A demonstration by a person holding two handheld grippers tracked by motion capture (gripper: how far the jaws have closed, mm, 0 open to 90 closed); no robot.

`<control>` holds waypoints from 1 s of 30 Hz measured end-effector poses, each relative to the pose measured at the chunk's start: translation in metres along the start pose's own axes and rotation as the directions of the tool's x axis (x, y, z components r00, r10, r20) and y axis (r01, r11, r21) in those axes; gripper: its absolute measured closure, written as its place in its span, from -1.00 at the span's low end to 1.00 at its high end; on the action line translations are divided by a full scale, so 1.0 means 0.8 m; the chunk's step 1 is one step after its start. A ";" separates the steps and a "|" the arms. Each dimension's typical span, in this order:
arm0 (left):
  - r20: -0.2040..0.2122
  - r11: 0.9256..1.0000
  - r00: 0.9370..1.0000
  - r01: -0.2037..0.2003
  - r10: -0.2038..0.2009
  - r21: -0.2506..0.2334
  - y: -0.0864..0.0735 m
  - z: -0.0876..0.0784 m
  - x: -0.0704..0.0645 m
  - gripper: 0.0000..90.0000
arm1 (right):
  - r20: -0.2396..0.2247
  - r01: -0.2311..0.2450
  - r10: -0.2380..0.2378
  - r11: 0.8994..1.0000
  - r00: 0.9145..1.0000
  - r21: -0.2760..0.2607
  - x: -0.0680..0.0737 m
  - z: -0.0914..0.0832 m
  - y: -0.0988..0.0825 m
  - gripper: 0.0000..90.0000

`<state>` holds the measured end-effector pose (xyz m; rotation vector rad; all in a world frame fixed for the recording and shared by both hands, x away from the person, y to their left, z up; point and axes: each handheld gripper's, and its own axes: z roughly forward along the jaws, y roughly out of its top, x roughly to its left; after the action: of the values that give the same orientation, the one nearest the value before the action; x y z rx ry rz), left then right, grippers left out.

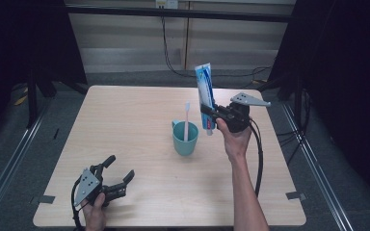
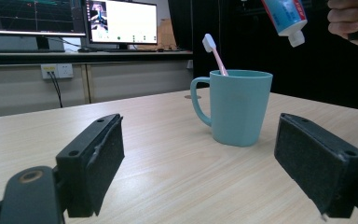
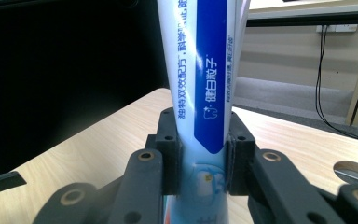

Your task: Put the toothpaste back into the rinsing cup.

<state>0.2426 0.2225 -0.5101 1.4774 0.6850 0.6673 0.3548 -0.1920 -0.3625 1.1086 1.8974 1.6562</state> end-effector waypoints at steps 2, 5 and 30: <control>0.001 1.000 1.000 0.000 0.000 0.001 0.000 0.000 0.000 -0.65 | -0.009 -0.001 0.001 1.000 1.000 -0.006 0.000 0.004 0.000 0.61; 0.003 1.000 1.000 0.001 -0.001 0.004 0.000 0.000 0.000 -0.65 | -0.020 0.007 -0.007 1.000 1.000 -0.016 0.002 0.010 0.001 0.61; 0.004 1.000 1.000 0.007 -0.007 0.004 0.000 0.000 -0.001 -0.65 | -0.082 0.010 -0.006 0.999 0.997 0.047 0.013 0.064 -0.020 0.60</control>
<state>0.2422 0.2223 -0.5101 1.4784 0.6887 0.6577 0.3805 -0.1506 -0.3874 1.0652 1.9985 1.6851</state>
